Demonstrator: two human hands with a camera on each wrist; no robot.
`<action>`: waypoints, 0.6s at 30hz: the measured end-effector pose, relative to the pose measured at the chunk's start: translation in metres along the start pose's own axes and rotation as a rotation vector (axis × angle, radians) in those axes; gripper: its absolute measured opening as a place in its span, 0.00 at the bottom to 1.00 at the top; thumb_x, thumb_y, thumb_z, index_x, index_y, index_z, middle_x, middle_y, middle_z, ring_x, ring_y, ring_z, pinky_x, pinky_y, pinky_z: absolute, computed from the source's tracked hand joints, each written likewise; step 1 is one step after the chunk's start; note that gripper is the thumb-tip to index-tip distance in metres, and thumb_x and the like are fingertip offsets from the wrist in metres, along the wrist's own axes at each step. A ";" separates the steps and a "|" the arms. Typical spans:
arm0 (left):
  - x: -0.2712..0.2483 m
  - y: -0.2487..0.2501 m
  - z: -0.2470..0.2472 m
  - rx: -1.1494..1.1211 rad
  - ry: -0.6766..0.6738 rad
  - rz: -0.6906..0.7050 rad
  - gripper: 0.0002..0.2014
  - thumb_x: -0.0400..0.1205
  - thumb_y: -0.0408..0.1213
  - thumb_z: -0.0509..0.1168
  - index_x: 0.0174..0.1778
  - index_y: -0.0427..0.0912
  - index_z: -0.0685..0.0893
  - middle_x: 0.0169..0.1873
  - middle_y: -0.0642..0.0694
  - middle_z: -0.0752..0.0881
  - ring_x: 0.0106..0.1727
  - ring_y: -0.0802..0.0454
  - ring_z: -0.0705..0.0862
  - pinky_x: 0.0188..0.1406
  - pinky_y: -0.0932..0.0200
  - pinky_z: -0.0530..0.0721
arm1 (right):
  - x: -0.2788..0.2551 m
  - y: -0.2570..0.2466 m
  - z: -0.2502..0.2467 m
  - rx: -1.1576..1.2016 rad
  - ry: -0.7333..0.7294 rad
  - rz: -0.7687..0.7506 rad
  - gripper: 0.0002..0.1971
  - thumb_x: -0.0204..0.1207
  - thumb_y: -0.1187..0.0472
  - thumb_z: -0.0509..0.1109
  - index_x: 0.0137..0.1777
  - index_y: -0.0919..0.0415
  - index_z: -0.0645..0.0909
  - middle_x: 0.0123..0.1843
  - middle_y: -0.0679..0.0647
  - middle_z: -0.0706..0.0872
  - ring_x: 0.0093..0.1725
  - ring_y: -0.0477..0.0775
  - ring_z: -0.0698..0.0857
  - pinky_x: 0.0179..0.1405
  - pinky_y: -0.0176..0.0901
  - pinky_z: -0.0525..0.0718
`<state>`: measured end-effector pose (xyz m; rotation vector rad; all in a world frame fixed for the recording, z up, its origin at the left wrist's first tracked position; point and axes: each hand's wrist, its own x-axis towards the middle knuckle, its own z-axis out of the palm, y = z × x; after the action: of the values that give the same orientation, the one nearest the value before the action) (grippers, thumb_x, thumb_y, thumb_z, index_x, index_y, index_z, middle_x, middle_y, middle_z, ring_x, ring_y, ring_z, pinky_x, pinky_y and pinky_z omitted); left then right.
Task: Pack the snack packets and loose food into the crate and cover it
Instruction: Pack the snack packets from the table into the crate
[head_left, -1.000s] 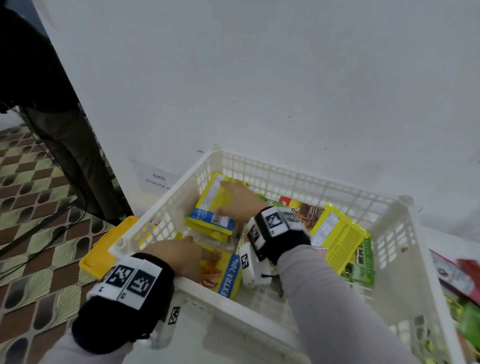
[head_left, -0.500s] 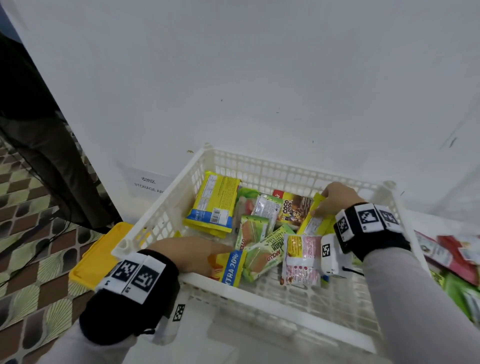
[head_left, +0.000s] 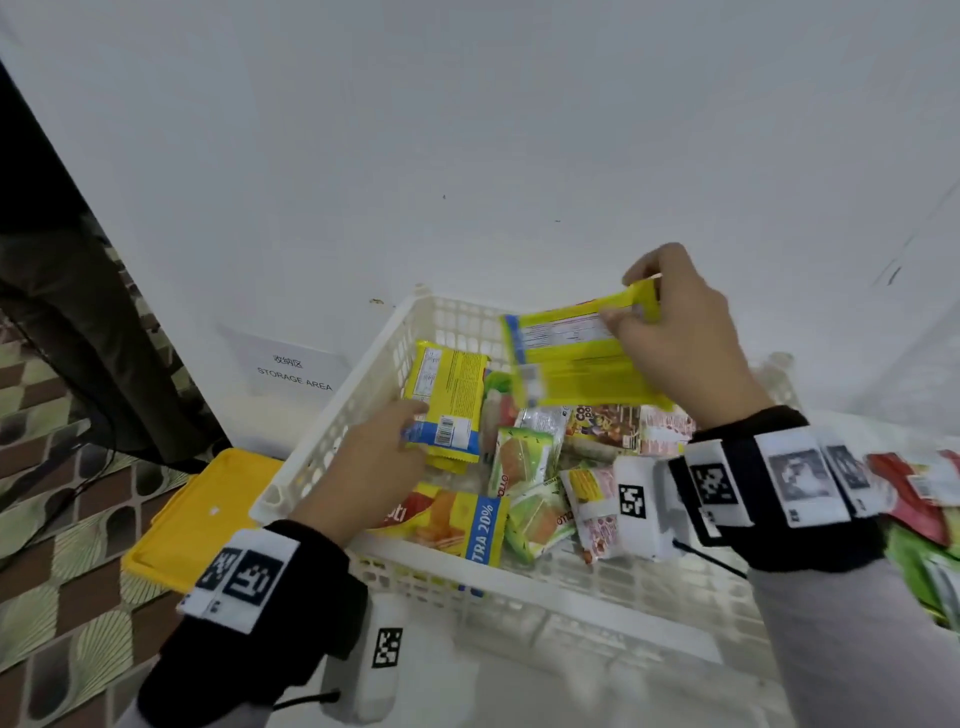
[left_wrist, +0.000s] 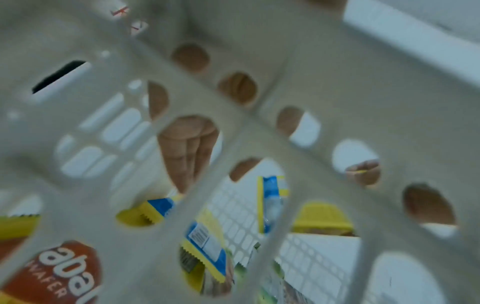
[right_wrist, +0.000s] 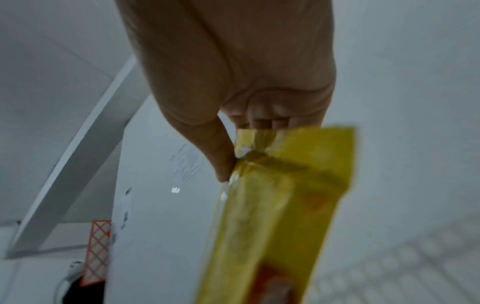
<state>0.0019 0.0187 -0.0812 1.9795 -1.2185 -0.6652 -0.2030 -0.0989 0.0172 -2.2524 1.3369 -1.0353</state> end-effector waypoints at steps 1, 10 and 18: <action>0.000 0.000 -0.002 -0.067 0.086 0.045 0.23 0.79 0.26 0.61 0.70 0.48 0.75 0.62 0.45 0.80 0.55 0.49 0.81 0.49 0.61 0.76 | -0.002 -0.003 0.007 0.091 -0.081 0.033 0.12 0.75 0.60 0.71 0.54 0.56 0.71 0.31 0.48 0.73 0.31 0.49 0.74 0.28 0.44 0.68; -0.012 0.001 -0.008 0.220 0.128 0.324 0.24 0.71 0.22 0.65 0.64 0.41 0.79 0.63 0.44 0.77 0.60 0.53 0.75 0.52 0.73 0.64 | -0.026 0.008 0.083 0.160 -0.926 0.114 0.08 0.76 0.66 0.71 0.49 0.55 0.76 0.53 0.55 0.80 0.51 0.56 0.83 0.47 0.50 0.86; -0.006 -0.007 0.000 0.651 -0.293 0.026 0.10 0.80 0.46 0.61 0.46 0.45 0.82 0.42 0.48 0.80 0.51 0.47 0.82 0.43 0.57 0.76 | -0.040 0.002 0.111 -0.193 -1.170 0.008 0.31 0.67 0.57 0.80 0.68 0.55 0.72 0.66 0.54 0.78 0.58 0.51 0.78 0.56 0.44 0.78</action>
<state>0.0028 0.0263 -0.0864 2.4376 -1.8081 -0.6079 -0.1355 -0.0750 -0.0765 -2.2778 0.8798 0.4661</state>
